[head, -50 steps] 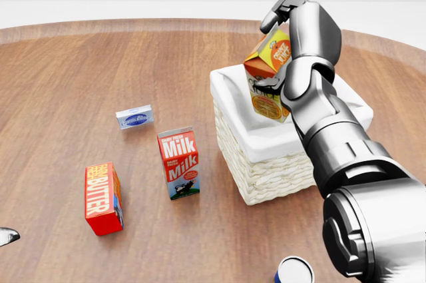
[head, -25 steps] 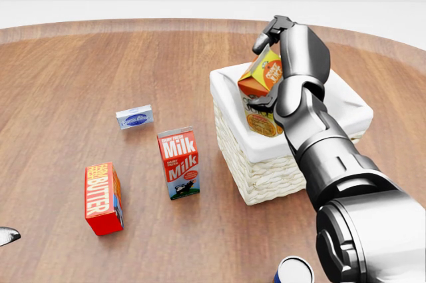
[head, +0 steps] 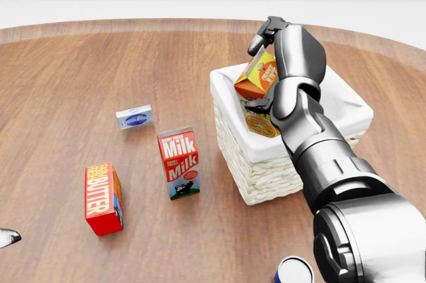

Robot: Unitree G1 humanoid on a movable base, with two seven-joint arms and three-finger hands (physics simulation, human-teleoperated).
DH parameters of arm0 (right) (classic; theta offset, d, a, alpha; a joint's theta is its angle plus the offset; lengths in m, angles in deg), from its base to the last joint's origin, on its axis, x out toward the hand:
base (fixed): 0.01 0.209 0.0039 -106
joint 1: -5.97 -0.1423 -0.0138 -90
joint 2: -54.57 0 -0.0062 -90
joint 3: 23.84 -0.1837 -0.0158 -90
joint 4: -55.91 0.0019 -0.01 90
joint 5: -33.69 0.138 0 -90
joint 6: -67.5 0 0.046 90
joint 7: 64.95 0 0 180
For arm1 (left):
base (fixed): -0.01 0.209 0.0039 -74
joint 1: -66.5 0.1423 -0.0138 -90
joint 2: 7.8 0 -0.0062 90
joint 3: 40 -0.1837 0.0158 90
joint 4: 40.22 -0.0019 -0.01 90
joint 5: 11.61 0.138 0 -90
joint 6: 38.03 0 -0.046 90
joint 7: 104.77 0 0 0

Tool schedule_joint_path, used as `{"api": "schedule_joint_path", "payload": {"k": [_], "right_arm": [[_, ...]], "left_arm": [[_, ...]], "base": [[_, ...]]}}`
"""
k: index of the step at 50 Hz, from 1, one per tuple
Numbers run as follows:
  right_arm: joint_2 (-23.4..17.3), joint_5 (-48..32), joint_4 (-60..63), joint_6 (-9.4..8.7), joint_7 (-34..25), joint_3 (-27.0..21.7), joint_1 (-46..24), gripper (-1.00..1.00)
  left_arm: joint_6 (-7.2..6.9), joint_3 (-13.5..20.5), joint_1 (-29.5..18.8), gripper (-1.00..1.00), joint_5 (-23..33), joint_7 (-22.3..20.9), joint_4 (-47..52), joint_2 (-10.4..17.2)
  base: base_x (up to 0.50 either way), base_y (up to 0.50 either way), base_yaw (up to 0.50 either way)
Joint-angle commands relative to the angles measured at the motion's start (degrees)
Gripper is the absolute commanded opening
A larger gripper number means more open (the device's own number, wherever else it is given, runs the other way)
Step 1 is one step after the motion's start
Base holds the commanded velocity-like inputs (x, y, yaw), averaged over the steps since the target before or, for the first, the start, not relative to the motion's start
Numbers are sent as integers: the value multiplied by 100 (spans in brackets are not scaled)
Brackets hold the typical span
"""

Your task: Pick up the orange juice, and put it in the basket.

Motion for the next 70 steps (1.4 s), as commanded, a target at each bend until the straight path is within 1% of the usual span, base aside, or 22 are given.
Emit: {"api": "schedule_joint_path", "payload": {"k": [1, 4, 6, 7, 8, 9, 10, 11, 70], "right_arm": [[94, 240, -212, 0, 0, -35, 295, -100], [140, 394, -213, 0, 0, -149, 370, -100], [145, 362, -214, 0, 0, -121, 397, -100], [154, 381, -215, 0, 0, -130, 409, -89], [155, 384, -214, 0, 0, -129, 411, -89], [167, 368, -216, 0, 0, -116, 433, -3], [172, 369, -217, 0, 0, -117, 442, 57], [175, 360, -217, 0, 0, -112, 448, 100], [170, 244, -215, 0, 0, -60, 337, 100]], "left_arm": [[0, 9, 9, 100, 0, -14, 24, -8], [0, -2, 4, 100, 13, -19, 2, -11], [0, -14, 1, 100, 23, -22, -19, -13], [0, -16, 2, 100, 24, -22, -22, -13], [0, -17, 2, 100, 24, -22, -22, -13], [0, -25, 0, 100, 33, -24, -41, -13], [0, -30, -2, 100, 36, -24, -50, -13], [0, -36, -4, 100, 41, -24, -60, -13], [0, -7, 8, 100, 3, -23, -4, -9]], "base": [[0, 0, 0], [0, 0, 0], [0, 0, 0], [0, 0, 0], [0, 0, 0], [0, 0, 0], [0, 0, 0], [0, 0, 0], [0, 0, 0]]}}
